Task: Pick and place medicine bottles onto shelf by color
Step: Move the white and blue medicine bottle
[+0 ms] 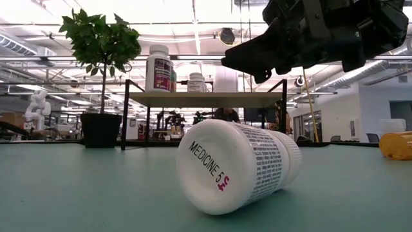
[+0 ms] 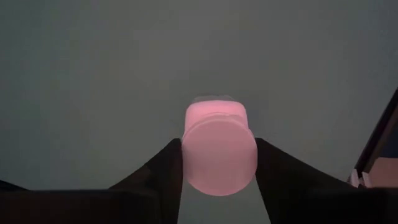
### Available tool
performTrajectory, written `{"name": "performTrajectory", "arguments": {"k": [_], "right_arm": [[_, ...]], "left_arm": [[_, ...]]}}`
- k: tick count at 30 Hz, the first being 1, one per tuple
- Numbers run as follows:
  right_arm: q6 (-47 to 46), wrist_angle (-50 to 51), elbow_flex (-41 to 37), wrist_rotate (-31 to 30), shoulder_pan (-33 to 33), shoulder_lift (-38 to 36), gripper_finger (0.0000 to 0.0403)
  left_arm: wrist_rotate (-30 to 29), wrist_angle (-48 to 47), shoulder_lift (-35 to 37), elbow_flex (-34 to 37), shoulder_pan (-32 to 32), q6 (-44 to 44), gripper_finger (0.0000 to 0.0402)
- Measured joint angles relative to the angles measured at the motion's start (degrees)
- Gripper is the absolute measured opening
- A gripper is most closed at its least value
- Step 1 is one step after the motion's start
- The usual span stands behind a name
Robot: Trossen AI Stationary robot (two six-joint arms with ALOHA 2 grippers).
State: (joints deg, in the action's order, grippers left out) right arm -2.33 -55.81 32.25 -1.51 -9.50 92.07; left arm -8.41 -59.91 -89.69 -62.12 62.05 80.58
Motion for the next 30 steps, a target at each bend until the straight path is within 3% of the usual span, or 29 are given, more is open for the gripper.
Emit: {"name": "performTrajectory", "arguments": {"k": [5, 10, 16, 24, 30], "right_arm": [[-0.02, -4.58, 0.82, 0.23, 0.0, 1.81, 0.0128], [0.05, -3.91, 6.48, 4.12, -0.13, 7.34, 0.0133], [-0.02, 0.93, 14.22, 6.24, -0.67, 14.65, 0.0161], [-0.12, 2.56, 19.08, 6.23, -1.55, 19.52, 0.0201], [-0.9, 2.99, 19.15, 6.14, -1.51, 19.56, 0.0205]], "left_arm": [[-1.35, -0.01, 0.02, 0.01, -3.47, -7.17, 0.0171], [-2.65, 0.12, -0.02, 0.01, -11.28, -18.37, 0.0193], [-4.08, 0.91, -0.02, 0.01, -22.76, -31.07, 0.0168], [-4.23, 12.84, -0.02, 0.01, -34.8, -49.52, 0.019], [-4.23, 16.38, -0.02, 0.01, -39.4, -54.75, 0.0195]]}}
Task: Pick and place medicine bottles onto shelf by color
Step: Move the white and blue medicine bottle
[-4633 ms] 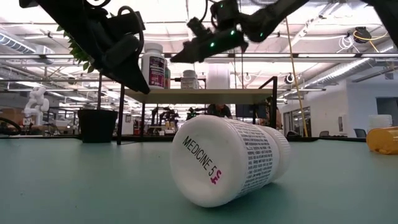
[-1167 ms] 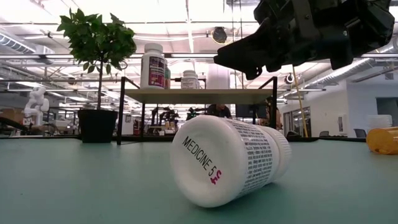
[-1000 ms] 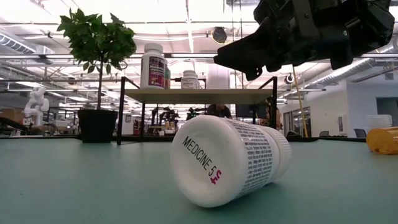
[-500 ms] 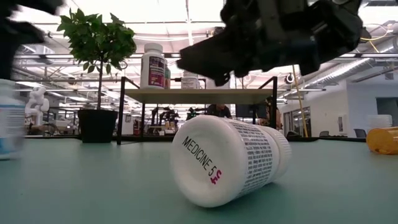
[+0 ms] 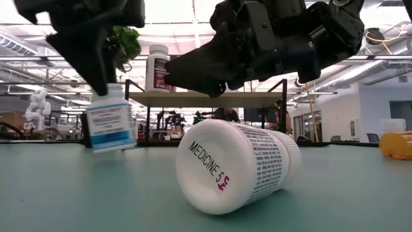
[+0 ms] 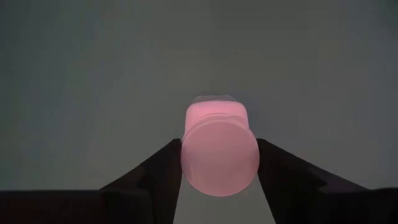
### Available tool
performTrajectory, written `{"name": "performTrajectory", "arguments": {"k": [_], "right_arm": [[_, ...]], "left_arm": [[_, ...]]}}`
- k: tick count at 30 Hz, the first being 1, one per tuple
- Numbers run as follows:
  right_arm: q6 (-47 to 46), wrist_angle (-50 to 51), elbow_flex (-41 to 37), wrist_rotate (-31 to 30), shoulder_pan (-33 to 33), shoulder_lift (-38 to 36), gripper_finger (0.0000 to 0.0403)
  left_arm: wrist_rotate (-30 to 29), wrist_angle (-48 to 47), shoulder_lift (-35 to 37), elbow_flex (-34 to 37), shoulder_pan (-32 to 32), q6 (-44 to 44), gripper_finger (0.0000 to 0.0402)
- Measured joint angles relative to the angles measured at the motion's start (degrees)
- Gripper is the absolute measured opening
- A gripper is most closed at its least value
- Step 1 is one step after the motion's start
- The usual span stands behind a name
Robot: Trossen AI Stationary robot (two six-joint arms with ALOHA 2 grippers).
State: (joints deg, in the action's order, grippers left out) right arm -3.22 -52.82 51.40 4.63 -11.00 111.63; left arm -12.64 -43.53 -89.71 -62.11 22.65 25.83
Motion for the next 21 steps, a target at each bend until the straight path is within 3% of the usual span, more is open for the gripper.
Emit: {"name": "performTrajectory", "arguments": {"k": [8, 21], "right_arm": [[0.0, 0.76, 0.0, -0.05, 0.0, 0.02, 0.0205], [0.0, 0.83, 0.0, -0.05, 0.0, 0.02, 0.0204]], "left_arm": [[0.02, 1.96, 0.0, 0.0, -1.15, -1.3, 0.0202], [-0.72, 7.02, 0.0, 0.0, -1.17, -2.15, 0.0266]]}}
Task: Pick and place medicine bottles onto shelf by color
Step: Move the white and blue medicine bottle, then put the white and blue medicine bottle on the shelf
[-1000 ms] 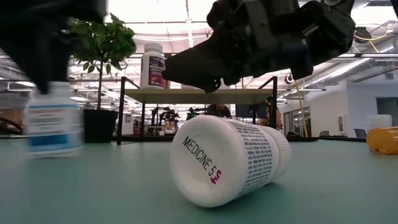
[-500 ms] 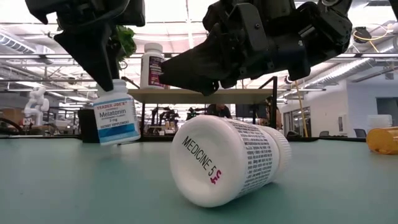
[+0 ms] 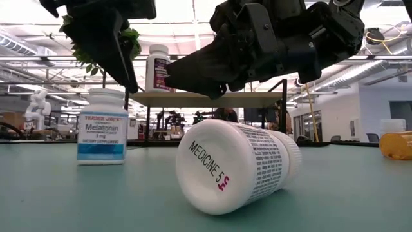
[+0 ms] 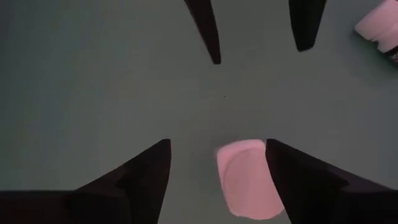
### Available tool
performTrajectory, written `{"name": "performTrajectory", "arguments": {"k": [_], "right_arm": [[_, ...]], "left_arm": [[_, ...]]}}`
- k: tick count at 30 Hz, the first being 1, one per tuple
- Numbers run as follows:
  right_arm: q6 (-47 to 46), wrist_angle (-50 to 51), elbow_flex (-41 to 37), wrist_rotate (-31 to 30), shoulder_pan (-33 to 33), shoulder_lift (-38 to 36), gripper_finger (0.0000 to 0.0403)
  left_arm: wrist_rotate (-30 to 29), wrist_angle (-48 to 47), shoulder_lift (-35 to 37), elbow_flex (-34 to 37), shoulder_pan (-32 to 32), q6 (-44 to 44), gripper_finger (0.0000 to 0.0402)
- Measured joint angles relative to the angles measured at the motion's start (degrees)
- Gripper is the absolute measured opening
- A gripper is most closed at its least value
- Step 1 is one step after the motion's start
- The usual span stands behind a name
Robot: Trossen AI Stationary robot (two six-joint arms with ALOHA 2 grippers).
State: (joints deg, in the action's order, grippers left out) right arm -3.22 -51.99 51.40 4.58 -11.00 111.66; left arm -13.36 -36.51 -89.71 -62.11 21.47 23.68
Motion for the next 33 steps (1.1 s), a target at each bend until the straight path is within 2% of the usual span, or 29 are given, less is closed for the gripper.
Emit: {"name": "performTrajectory", "arguments": {"k": [8, 14, 21, 27, 33], "right_arm": [[-0.61, 0.26, 0.1, 0.01, 0.0, 0.0, 0.0204], [0.22, 7.55, 4.09, 1.85, 0.0, 0.04, 0.0217], [5.5, 17.14, 11.4, 2.24, 0.2, 0.04, 0.0258], [7.06, 19.38, 17.21, 7.91, 1.98, 2.43, 0.0277], [6.76, 19.21, 24.27, 13.94, 3.63, 8.67, 0.0279]], "left_arm": [[-0.22, -1.66, 2.54, 0.0, 0.8, 0.63, 0.0284], [-0.6, -2.89, 5.33, 0.0, 2.7, 2.59, 0.0285], [-12.18, -11.7, 5.57, 0.0, 6.62, 11.78, 0.0285], [-19.72, -16.21, 6.07, 0.0, 10.09, 17.88, 0.0285], [-27.01, -18.96, 7.5, 0.0, 11.61, 21.72, 0.0285]]}}
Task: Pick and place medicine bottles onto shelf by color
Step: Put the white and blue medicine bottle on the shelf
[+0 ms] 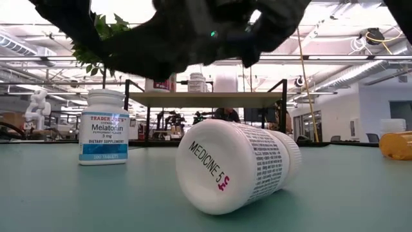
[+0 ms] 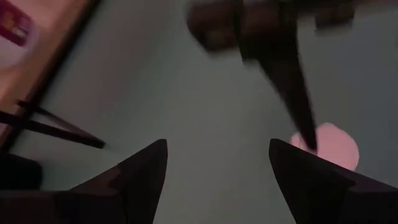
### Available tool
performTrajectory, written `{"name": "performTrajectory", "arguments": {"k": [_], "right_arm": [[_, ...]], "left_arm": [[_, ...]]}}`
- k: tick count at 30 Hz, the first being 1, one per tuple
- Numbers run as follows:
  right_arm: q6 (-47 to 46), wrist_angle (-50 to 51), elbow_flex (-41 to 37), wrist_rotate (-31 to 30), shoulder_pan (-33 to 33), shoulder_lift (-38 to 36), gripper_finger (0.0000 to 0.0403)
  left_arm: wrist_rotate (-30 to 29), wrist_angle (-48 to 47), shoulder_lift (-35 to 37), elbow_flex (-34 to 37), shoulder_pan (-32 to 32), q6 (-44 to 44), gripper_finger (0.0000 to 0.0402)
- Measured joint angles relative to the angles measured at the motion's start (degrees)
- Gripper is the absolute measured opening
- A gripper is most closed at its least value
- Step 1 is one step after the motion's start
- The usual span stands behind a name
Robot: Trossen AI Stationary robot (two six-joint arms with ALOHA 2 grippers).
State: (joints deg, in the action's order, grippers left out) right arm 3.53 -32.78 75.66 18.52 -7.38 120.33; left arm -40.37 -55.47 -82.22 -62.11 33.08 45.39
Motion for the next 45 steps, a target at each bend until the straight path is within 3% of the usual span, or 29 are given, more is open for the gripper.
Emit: {"name": "performTrajectory", "arguments": {"k": [8, 23, 30, 39, 45], "right_arm": [[2.3, 1.98, 4.85, 1.05, 0.77, 7.13, 0.0279], [1.63, 5.48, 4.58, 0.38, 1.41, 7.42, 0.0247], [0.04, 14.54, 3.08, -8.08, 1.45, 1.36, 0.0247], [-1.34, 11.49, -13.15, -21.45, 0.03, -14.25, 0.0247], [-5.75, 3.84, -26.67, -24.66, 0.27, -24.9, 0.0247]], "left_arm": [[-3.79, -2.24, 4.23, 0.0, -0.56, 1.6, 0.0285], [-4.97, -1.47, 7.06, -0.02, -0.45, 4.86, 0.0285], [-4.82, 2.13, 2.46, 2.05, 1.79, 22.24, 0.0285], [-0.09, 27.33, -4.96, 9.52, 3.95, 35.61, 0.0285], [12.14, 33.12, -11.09, 8.74, 1.82, 39.41, 0.0285]]}}
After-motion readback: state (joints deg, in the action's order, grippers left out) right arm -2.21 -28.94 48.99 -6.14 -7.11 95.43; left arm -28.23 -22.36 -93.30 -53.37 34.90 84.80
